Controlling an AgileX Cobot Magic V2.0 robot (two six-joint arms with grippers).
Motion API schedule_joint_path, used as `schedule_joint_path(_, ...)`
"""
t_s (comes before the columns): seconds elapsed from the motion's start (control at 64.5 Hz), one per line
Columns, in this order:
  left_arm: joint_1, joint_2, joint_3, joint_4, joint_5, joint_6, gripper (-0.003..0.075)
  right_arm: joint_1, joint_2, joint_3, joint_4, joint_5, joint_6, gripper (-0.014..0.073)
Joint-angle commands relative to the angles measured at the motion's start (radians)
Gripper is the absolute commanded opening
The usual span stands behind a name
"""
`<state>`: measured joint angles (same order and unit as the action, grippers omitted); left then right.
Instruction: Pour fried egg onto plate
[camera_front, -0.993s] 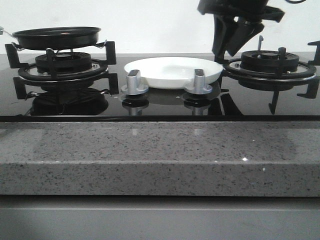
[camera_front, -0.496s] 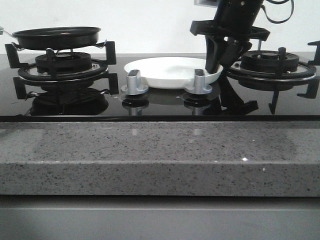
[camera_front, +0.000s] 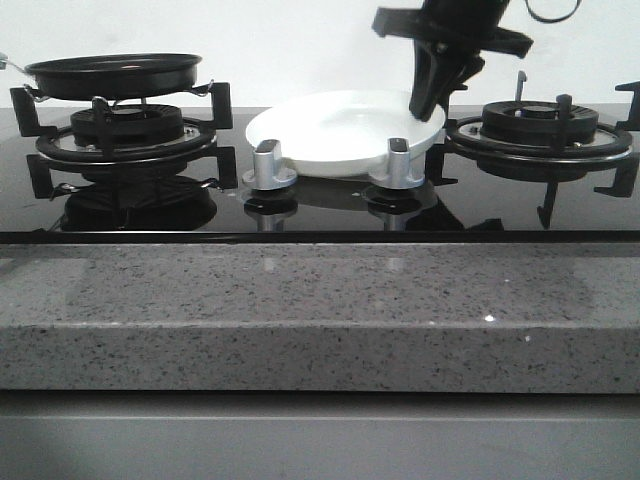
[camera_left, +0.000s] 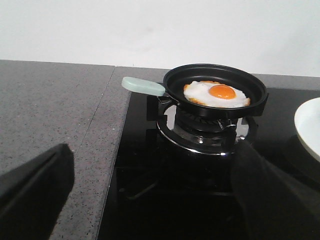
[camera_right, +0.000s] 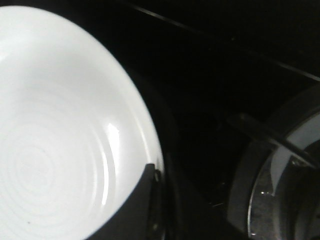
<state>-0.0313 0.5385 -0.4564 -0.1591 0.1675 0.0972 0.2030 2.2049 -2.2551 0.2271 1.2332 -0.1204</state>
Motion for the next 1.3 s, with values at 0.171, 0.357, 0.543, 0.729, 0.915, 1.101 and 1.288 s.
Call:
schedule_joint_path(0.171,0.003,0.01,-0.036,-0.008,-0.087,-0.008,0.0629,-0.011,-0.096,-0.066,0.017,0.1,-0.008,-0.0061)
schedule_joint_path(0.357,0.003,0.01,-0.036,-0.008,-0.087,-0.008,0.0629,-0.01,-0.138,-0.064,0.039,0.101,-0.008,-0.0061)
schedule_joint_path(0.543,0.003,0.01,-0.036,-0.008,-0.087,-0.008,0.0629,-0.005,-0.197,0.009,0.114,0.097,-0.024,-0.0061)
schedule_joint_path(0.729,0.003,0.01,-0.036,-0.008,-0.087,-0.008,0.0629,0.028,-0.329,0.279,0.132,-0.044,-0.066,-0.0061)
schedule_joint_path(0.915,0.003,0.01,-0.036,-0.008,-0.087,-0.008,0.0629,0.075,-0.525,0.671,0.152,-0.316,-0.104,-0.0061)
schedule_joint_path(1.101,0.003,0.01,-0.036,-0.008,-0.087,-0.008,0.0629,0.09,-0.605,0.839,0.164,-0.427,-0.108,-0.0061)
schedule_joint_path(1.288,0.003,0.01,-0.036,-0.008,-0.087,-0.008,0.0629,0.09,-0.606,0.849,0.166,-0.42,-0.108,-0.0061)
